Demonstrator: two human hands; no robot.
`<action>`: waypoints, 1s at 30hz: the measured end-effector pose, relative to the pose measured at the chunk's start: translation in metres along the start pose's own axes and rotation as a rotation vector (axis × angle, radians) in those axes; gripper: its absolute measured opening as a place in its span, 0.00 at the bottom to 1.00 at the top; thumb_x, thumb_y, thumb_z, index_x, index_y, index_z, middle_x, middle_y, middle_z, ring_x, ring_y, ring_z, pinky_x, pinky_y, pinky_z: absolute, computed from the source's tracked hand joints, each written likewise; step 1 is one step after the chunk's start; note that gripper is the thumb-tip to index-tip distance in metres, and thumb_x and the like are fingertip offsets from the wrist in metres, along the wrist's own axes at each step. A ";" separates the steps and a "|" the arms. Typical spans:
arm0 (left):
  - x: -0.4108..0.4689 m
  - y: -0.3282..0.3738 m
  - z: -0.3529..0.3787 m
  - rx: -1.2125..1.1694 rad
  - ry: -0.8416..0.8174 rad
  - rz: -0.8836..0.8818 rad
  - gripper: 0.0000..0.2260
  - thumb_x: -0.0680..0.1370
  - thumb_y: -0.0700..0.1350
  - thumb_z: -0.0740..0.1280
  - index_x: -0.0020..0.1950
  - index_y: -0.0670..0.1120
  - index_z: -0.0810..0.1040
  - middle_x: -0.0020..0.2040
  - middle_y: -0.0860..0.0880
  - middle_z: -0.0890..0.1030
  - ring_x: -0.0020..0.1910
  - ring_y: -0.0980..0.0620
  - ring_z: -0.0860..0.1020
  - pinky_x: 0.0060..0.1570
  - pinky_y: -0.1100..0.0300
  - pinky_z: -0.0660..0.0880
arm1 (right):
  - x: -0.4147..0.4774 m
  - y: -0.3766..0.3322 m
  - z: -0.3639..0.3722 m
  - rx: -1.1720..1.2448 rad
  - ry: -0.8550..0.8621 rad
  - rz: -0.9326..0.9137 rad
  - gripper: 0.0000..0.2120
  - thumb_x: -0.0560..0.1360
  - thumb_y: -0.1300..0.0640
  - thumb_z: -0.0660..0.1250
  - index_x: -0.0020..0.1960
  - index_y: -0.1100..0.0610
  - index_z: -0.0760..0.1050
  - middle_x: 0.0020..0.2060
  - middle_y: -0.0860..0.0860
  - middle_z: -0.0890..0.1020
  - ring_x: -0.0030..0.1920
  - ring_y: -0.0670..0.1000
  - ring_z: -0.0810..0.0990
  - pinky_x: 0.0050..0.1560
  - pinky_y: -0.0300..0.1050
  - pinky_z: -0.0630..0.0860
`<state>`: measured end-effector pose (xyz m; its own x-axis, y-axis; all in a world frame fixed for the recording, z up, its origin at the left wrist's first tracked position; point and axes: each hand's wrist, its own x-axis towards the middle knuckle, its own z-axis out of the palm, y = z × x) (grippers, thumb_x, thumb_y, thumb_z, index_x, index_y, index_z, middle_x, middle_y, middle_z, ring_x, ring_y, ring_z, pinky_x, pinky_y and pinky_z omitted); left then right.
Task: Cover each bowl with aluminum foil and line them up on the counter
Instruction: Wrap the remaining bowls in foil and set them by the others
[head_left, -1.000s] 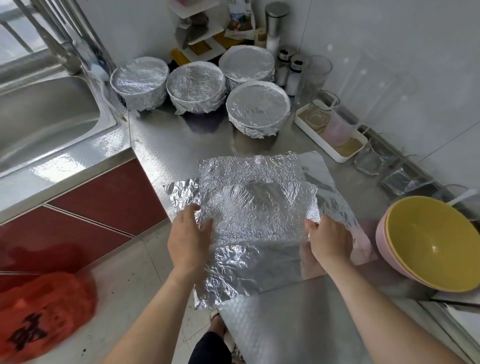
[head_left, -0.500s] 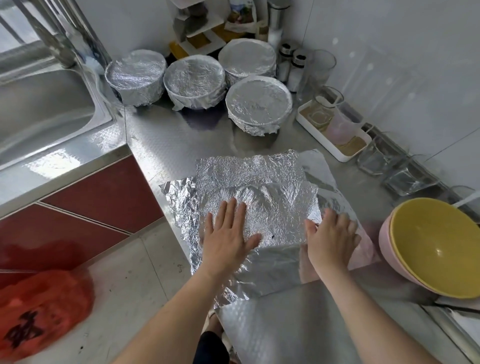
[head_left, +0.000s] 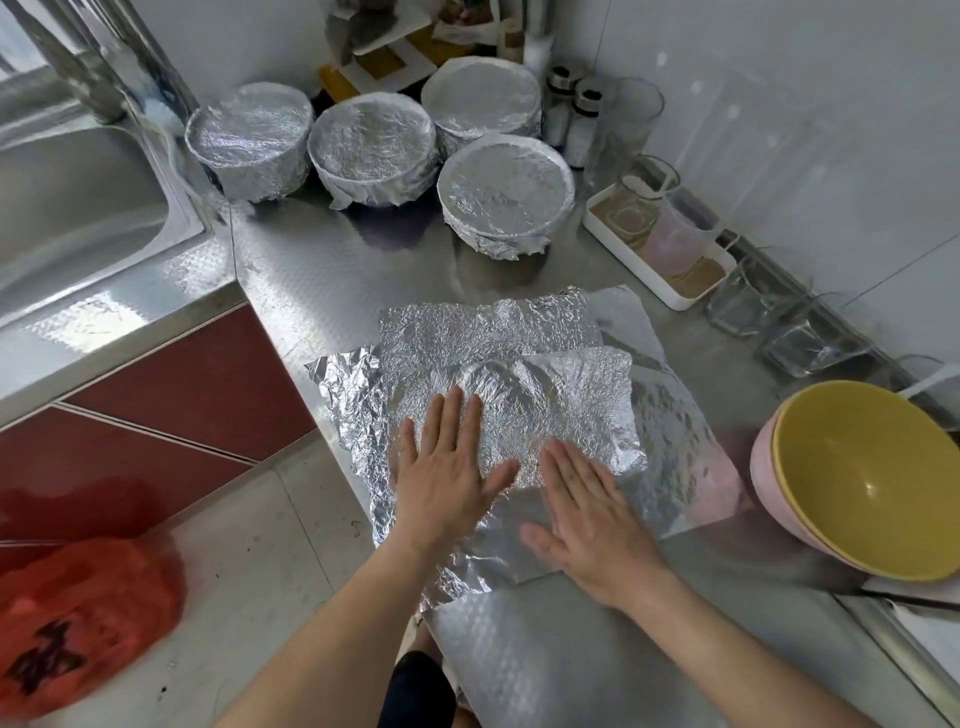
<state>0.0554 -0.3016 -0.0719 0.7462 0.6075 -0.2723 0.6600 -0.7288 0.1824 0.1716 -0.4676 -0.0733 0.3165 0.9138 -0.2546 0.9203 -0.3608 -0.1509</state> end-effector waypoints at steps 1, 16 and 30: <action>0.000 -0.001 0.001 0.002 0.002 0.000 0.38 0.76 0.73 0.40 0.77 0.52 0.32 0.78 0.51 0.32 0.75 0.50 0.30 0.74 0.42 0.35 | -0.005 0.009 -0.001 -0.006 -0.012 0.020 0.39 0.79 0.33 0.43 0.78 0.61 0.52 0.78 0.55 0.53 0.78 0.52 0.48 0.72 0.53 0.50; -0.019 0.008 -0.007 -0.007 0.086 0.034 0.33 0.80 0.68 0.41 0.77 0.54 0.30 0.77 0.50 0.30 0.75 0.50 0.28 0.72 0.42 0.30 | -0.013 0.025 -0.025 -0.016 0.080 0.110 0.36 0.78 0.32 0.39 0.79 0.53 0.49 0.78 0.51 0.49 0.78 0.50 0.45 0.72 0.57 0.42; -0.036 0.004 0.004 -0.013 -0.011 0.027 0.30 0.81 0.66 0.41 0.77 0.56 0.31 0.77 0.53 0.30 0.74 0.51 0.28 0.72 0.42 0.31 | -0.010 0.006 -0.005 -0.105 -0.027 -0.122 0.34 0.79 0.33 0.45 0.78 0.51 0.56 0.77 0.50 0.58 0.76 0.52 0.56 0.68 0.59 0.52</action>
<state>0.0306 -0.3272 -0.0651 0.7626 0.5844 -0.2773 0.6409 -0.7406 0.2017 0.1748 -0.4776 -0.0673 0.1959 0.9439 -0.2658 0.9710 -0.2246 -0.0820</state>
